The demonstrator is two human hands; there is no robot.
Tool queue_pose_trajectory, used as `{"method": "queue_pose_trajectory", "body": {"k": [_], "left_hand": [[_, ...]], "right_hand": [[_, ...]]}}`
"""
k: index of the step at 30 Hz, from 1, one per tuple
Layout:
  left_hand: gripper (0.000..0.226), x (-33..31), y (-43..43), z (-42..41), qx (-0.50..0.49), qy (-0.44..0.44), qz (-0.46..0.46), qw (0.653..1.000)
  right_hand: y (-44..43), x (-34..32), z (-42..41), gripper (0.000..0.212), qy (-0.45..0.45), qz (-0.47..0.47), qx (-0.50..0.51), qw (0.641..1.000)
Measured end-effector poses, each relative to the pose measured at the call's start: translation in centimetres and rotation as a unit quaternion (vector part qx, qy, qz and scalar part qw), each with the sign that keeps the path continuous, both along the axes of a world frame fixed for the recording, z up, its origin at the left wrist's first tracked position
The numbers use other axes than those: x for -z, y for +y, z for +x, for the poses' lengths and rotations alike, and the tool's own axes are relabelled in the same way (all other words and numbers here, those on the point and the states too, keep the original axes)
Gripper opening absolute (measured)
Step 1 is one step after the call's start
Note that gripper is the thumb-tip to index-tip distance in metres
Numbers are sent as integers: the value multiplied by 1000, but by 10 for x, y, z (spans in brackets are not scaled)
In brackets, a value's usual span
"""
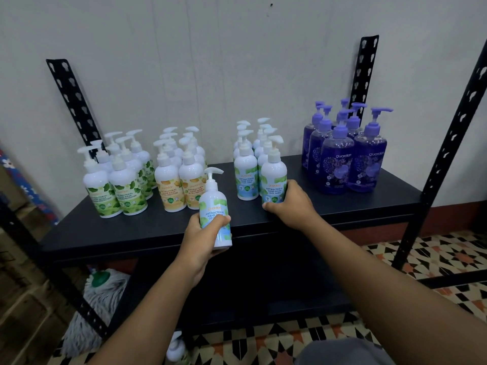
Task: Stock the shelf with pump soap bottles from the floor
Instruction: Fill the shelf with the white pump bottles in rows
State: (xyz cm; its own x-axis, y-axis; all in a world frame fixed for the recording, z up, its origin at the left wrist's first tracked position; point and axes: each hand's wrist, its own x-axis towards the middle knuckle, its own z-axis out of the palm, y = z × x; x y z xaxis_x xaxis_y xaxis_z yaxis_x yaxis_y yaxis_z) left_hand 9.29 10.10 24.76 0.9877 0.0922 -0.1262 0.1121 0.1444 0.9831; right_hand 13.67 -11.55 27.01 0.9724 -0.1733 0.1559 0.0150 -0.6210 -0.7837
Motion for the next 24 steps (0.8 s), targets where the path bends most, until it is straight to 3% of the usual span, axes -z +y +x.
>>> {"method": "queue_pose_trajectory", "body": {"k": [7,10,13,17,21,24], "left_hand": [[37,-1,-2,-8,1,-9,-14,1000],[40,-9,-9,-9,-2,-36,-20,999],[43,-24,-21,-3,-8,-94,57,994],[45,-35,-38,12,-9,-176,163,971],[72,-25,-46,27,4,-186,235,954],[76,-17,-48,30,-1,-183,252,950]], "right_hand": [[-7,-3,-3,70,26,-17,-33,999],[-24,-5,-3,58,31,-111,-20,993],[-43,-4,-1,46,27,-158,5,987],[-49,4,3,51,67,-258,-23,963],[-45,15,3,55,69,-323,-26,943],[-46,16,3,55,70,-329,-30,941]]}}
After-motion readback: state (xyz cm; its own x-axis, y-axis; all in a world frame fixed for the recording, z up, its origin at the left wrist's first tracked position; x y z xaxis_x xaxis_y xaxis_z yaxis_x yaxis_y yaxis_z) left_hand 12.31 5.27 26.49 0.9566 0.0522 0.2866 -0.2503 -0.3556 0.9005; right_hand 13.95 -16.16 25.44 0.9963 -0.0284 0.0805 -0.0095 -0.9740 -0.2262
